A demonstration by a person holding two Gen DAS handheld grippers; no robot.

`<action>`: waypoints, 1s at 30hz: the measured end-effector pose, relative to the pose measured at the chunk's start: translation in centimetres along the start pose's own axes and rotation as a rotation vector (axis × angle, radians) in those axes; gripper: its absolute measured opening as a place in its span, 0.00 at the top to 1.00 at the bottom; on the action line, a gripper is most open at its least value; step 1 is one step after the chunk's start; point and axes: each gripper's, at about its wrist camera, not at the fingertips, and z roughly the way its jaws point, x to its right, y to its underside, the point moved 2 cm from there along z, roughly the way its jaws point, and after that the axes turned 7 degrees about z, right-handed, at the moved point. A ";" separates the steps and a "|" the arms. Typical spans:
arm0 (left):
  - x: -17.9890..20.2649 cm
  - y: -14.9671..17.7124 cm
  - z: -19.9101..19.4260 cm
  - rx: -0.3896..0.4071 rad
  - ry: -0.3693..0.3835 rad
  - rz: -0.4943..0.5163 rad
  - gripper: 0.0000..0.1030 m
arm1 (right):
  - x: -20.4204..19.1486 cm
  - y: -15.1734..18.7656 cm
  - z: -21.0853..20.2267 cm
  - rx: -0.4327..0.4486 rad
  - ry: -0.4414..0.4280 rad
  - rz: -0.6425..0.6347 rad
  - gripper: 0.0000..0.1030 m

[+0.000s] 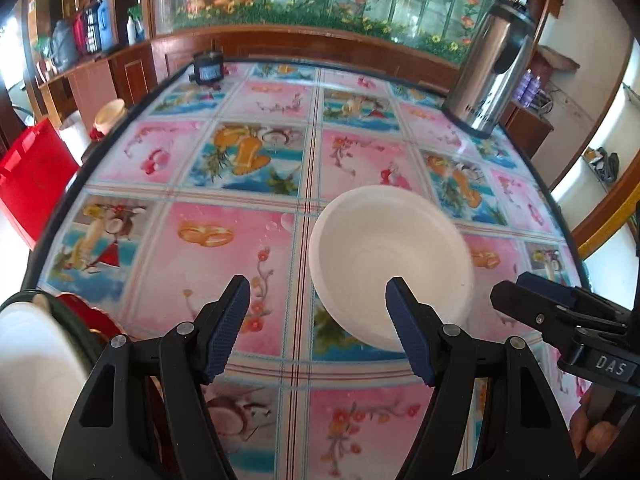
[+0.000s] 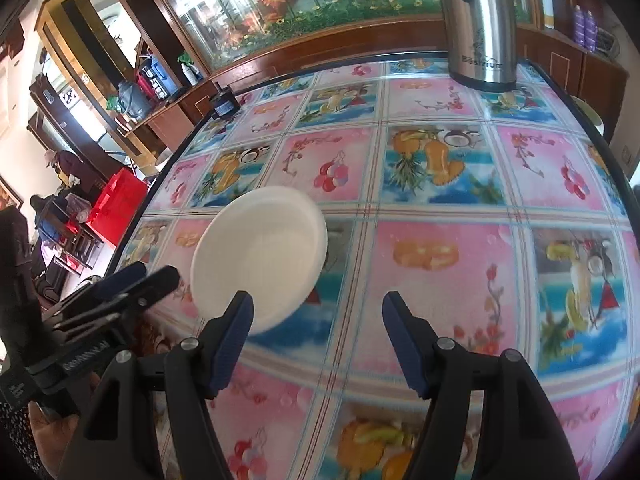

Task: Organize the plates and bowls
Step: 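Move the left gripper to the remaining white bowl on the table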

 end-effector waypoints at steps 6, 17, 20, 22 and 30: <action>-0.5 -0.3 1.9 -0.027 -0.017 -0.012 0.31 | -0.2 -1.1 2.1 -0.018 0.010 -0.015 0.35; -0.3 -1.1 3.4 -0.041 -0.030 0.003 0.31 | -0.2 -1.9 3.7 -0.035 0.015 -0.037 0.49; -0.2 -1.1 3.9 -0.050 -0.032 0.003 0.31 | -0.1 -2.0 3.7 -0.034 0.010 -0.040 0.49; -0.1 -1.1 4.3 -0.058 -0.026 0.000 0.31 | -0.1 -2.1 3.7 -0.036 0.006 -0.042 0.49; 0.0 -1.3 4.8 -0.064 -0.035 0.001 0.31 | 0.2 -2.2 4.3 -0.046 -0.005 -0.040 0.49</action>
